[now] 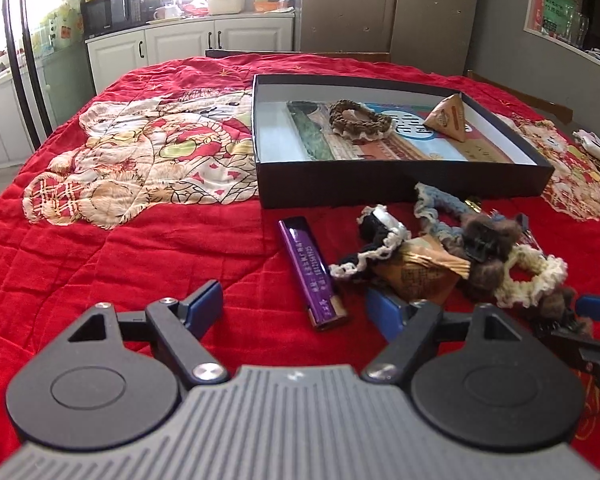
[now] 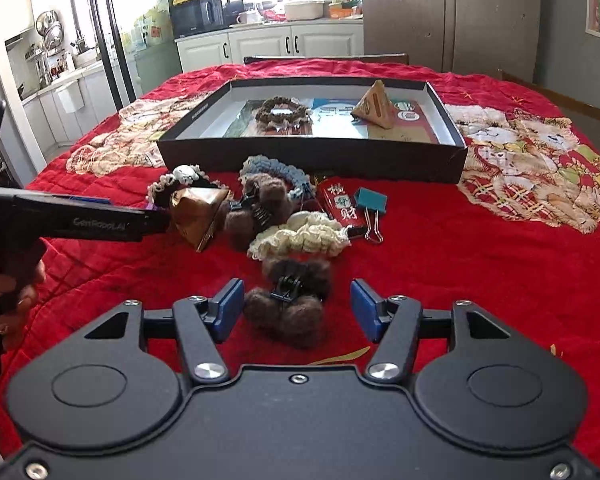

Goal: Organize objects
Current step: 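Move both open tools back from the box to the item pile, then grasp the purple lighter with the left tool while the right tool grasps the brown pompom clip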

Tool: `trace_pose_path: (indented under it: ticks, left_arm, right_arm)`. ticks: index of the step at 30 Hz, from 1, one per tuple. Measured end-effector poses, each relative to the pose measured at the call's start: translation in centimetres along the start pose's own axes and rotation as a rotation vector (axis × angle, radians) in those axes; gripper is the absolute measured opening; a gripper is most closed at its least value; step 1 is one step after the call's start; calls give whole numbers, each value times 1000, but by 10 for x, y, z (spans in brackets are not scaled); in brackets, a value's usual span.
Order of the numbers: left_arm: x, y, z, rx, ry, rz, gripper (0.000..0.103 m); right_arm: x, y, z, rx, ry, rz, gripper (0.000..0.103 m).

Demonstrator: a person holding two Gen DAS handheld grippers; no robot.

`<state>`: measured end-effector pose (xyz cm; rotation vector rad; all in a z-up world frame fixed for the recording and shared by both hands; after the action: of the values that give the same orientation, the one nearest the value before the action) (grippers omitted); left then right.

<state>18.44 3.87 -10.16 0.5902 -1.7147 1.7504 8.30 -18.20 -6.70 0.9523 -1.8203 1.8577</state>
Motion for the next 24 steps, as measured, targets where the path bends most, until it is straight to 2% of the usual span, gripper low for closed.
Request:
trace_pose_path:
  ticks: [9, 14, 20, 24]
  left_arm:
    - [-15, -9, -7, 20, -35, 15, 71]
    - [-19, -13, -6, 25, -30, 22, 55]
    - [-18, -14, -6, 29, -16, 28, 24]
    - [-16, -13, -8, 45, -5, 23, 23]
  right_arm:
    - [-11, 2, 2, -2, -7, -31, 49]
    - [-13, 4, 0, 7, -10, -33, 41]
    - [-12, 4, 4, 1, -13, -28, 39]
    - [-11, 3, 5, 7, -12, -25, 39]
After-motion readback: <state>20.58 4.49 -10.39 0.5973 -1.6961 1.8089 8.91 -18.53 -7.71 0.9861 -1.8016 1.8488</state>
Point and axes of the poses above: each gripper's, at about its wrist camera, not at the fingertips, and x roughly against the way its jaws point, z to its right, y to its underside, the point moved 9 cm from there along -x, roughly the way its jaws point, and after that the axes turned 2 degrees about x, right-handed, at the moved point
